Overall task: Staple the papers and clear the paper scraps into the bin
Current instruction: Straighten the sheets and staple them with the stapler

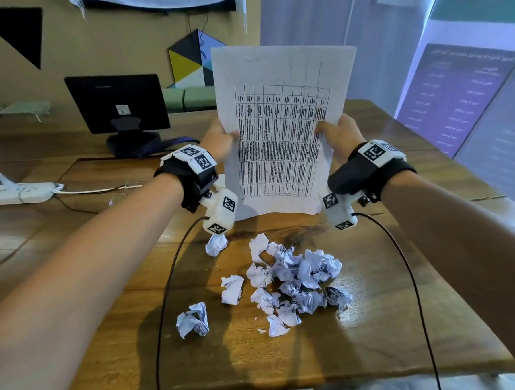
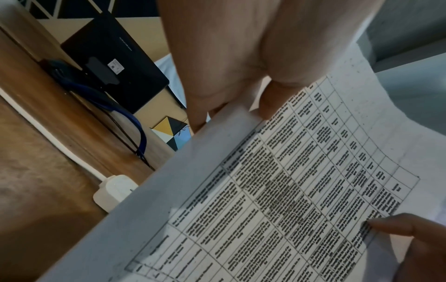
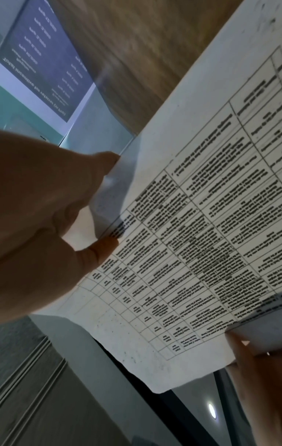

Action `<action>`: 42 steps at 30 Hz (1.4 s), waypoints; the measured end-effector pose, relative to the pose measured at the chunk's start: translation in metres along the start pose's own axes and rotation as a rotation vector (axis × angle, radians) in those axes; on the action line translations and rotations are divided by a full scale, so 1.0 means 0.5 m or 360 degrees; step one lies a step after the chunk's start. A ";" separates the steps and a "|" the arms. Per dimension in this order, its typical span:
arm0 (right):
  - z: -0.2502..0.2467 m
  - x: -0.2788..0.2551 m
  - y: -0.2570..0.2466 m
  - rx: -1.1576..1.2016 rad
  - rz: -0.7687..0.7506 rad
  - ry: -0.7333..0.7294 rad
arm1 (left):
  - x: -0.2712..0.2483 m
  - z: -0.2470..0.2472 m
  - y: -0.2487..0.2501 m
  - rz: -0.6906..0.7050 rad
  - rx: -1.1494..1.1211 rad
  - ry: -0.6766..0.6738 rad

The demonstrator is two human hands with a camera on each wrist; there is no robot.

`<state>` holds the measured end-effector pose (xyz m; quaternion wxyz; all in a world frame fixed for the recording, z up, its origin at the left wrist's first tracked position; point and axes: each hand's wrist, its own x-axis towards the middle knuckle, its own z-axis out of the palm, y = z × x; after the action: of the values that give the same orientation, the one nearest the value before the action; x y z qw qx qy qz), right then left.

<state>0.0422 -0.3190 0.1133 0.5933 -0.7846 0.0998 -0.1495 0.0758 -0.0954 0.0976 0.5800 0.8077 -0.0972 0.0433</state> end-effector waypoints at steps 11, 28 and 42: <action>-0.008 -0.029 -0.034 0.0072 0.0041 -0.0007 | -0.007 -0.003 0.009 -0.0019 -0.0076 0.0092; -0.005 -0.002 -0.059 0.0129 -0.0066 0.0074 | -0.003 -0.021 0.073 0.0087 0.0014 0.0222; -0.007 -0.014 -0.015 -0.0060 -0.0061 -0.0107 | -0.013 -0.020 0.056 0.0079 -0.0155 0.0151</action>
<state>0.0345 -0.3178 0.1208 0.5784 -0.8021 0.0675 -0.1325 0.0640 -0.0940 0.1256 0.6212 0.7729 -0.0916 0.0911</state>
